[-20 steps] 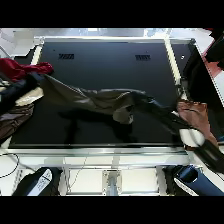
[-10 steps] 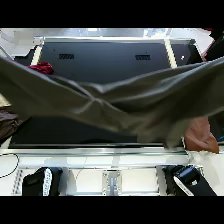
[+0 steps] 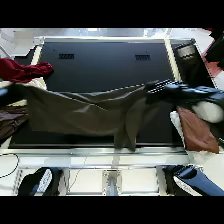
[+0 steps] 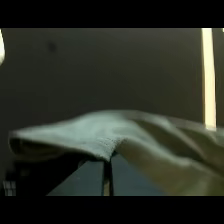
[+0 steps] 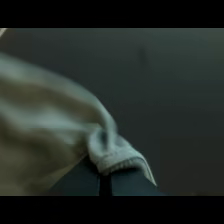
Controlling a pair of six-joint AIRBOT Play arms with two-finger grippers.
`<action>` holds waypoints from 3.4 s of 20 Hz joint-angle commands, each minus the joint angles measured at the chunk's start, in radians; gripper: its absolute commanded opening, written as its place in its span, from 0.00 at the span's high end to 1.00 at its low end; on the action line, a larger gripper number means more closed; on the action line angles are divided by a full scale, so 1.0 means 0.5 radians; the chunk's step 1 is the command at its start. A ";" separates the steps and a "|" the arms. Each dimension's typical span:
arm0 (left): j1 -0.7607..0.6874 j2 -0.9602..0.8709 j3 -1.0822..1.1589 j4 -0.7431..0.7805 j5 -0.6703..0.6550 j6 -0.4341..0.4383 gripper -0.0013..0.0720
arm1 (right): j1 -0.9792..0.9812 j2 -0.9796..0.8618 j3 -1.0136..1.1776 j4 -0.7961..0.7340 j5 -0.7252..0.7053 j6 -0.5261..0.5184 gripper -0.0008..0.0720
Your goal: Fold the shirts.
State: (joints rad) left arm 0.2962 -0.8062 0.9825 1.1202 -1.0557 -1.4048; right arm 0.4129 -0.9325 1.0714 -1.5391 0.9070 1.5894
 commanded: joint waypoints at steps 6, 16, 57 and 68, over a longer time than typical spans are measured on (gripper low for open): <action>-0.192 -1.203 -0.122 -0.175 0.943 -0.009 0.95 | -0.327 -1.116 0.010 -0.107 -0.579 0.259 0.80; 0.153 -0.530 0.212 -0.187 0.933 -0.008 0.24 | -0.964 -0.806 0.748 -0.206 0.217 0.237 0.46; 0.520 0.047 -1.484 -0.542 0.750 -0.832 0.29 | -0.800 -0.898 -0.838 2.235 -0.481 -0.707 0.97; 0.519 -0.436 -1.449 -1.315 1.000 0.037 0.35 | -0.799 -0.898 -0.838 2.236 -0.468 -0.707 0.97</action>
State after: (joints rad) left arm 0.5552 -0.9676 0.2508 0.5480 -0.6018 -1.5063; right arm 0.0128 -1.3819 0.6533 -0.4213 0.6704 1.2358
